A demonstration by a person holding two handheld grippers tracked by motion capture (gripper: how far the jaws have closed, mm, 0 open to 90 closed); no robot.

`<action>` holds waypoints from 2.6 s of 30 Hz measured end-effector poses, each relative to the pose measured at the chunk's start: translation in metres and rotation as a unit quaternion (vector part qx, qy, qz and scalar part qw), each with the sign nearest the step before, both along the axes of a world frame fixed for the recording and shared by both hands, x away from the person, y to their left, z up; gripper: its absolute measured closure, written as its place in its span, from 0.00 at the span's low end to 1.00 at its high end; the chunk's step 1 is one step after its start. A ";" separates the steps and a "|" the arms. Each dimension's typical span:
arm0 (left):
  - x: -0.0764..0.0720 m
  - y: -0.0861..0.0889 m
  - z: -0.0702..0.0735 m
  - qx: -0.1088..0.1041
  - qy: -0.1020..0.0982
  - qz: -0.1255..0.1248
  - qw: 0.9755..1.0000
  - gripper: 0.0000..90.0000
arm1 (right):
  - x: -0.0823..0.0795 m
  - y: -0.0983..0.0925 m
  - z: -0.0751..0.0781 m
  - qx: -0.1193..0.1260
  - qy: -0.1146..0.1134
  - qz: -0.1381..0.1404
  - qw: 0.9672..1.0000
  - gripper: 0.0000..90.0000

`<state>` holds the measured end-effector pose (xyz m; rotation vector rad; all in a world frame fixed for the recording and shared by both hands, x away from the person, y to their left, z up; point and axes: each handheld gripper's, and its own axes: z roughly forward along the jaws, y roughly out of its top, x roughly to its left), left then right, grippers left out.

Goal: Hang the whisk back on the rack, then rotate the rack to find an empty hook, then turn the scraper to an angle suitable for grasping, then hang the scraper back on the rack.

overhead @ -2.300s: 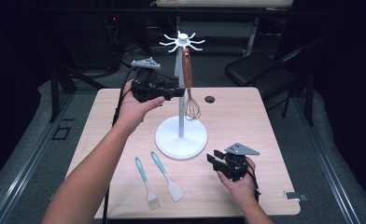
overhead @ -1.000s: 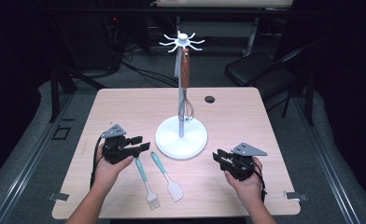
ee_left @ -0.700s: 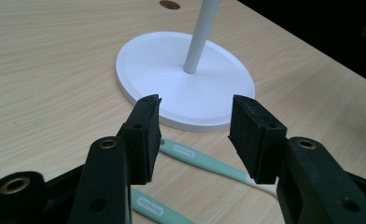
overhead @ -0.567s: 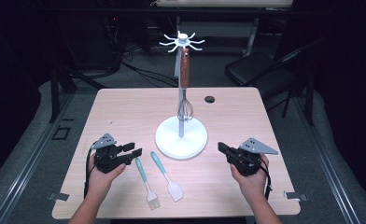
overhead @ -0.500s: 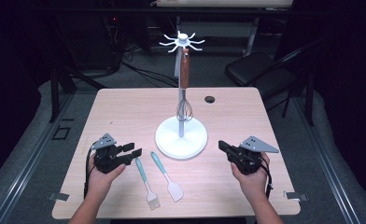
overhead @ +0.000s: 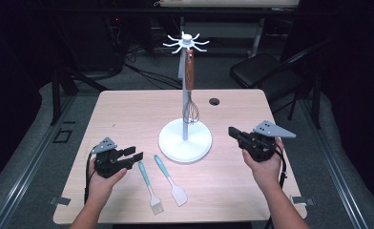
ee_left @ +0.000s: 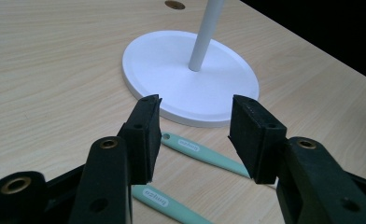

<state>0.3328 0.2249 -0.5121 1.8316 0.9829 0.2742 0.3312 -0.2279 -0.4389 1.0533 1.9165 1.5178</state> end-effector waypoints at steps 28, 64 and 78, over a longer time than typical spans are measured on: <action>0.001 -0.002 -0.004 0.003 0.007 -0.003 1.000 0.59 | 0.053 0.026 0.118 0.017 -0.081 0.044 0.996 1.00; 0.001 -0.002 -0.007 0.008 0.008 -0.008 1.000 0.59 | 0.089 0.071 0.173 0.028 -0.100 0.060 0.993 1.00; 0.001 -0.001 -0.007 0.004 0.008 -0.003 1.000 0.60 | 0.077 0.085 0.171 0.018 -0.109 0.070 0.991 1.00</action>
